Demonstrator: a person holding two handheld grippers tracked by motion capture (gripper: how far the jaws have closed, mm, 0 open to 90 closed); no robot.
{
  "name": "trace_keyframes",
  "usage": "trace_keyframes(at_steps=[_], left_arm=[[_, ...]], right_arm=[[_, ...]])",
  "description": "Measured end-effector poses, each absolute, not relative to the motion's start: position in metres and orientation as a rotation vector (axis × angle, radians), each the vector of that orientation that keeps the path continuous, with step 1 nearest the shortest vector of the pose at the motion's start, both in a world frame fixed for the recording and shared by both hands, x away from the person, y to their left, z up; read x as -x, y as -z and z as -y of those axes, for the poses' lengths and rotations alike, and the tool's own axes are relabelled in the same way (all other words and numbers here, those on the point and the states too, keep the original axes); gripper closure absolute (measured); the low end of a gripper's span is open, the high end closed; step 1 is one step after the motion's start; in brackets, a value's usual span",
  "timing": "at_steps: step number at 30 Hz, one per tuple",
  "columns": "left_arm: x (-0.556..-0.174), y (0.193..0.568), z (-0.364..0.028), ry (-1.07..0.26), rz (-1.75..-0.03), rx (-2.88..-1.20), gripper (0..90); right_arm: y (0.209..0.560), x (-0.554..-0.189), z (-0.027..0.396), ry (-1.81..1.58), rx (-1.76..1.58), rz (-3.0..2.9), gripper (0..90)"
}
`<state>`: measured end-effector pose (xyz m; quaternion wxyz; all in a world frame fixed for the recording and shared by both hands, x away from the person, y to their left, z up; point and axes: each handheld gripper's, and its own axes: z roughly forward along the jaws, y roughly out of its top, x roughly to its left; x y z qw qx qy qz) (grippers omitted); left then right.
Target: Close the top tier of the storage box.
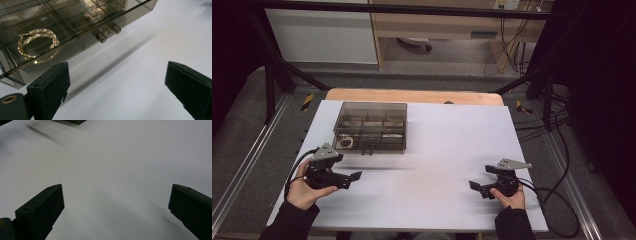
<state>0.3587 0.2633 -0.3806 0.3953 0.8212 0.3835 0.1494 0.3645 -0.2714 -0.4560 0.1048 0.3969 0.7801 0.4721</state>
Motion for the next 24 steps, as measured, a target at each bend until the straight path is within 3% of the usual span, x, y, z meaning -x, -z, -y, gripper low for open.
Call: trace_keyframes(at_steps=[24], left_arm=[[-0.3627,0.3858,-0.2649,-0.379,-1.001,-2.103,41.1]], right_arm=[[0.4567,-0.3645,0.2712,-1.383,-1.171,-2.31,0.6]])
